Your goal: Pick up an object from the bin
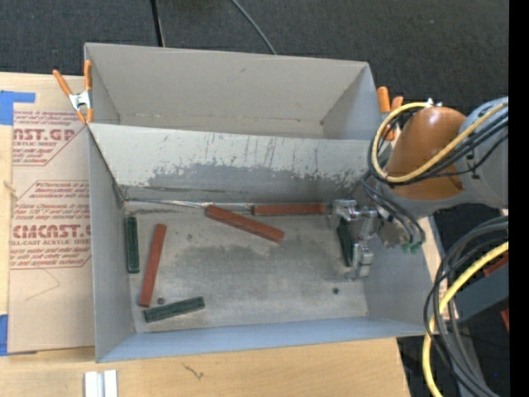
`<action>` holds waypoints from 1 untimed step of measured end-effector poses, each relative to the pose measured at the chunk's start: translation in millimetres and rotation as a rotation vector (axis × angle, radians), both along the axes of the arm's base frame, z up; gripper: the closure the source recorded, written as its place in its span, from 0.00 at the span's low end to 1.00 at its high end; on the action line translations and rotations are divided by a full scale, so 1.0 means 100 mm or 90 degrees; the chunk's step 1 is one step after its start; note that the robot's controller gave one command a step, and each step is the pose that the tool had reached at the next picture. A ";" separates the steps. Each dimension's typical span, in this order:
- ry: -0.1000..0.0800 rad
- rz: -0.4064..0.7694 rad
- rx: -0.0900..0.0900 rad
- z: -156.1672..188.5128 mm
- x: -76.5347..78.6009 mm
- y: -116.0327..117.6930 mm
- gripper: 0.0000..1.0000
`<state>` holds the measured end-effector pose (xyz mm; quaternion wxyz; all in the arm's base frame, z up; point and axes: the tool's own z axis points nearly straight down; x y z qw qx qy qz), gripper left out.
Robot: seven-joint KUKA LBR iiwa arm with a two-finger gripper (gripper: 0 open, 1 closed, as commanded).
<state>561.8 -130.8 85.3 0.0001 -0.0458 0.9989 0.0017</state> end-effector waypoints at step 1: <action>-0.001 -0.016 -0.002 0.33 0.14 -0.09 0.00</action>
Offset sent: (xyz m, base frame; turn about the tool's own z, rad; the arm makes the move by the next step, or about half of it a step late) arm 0.0189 -0.0241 -0.0149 -0.5785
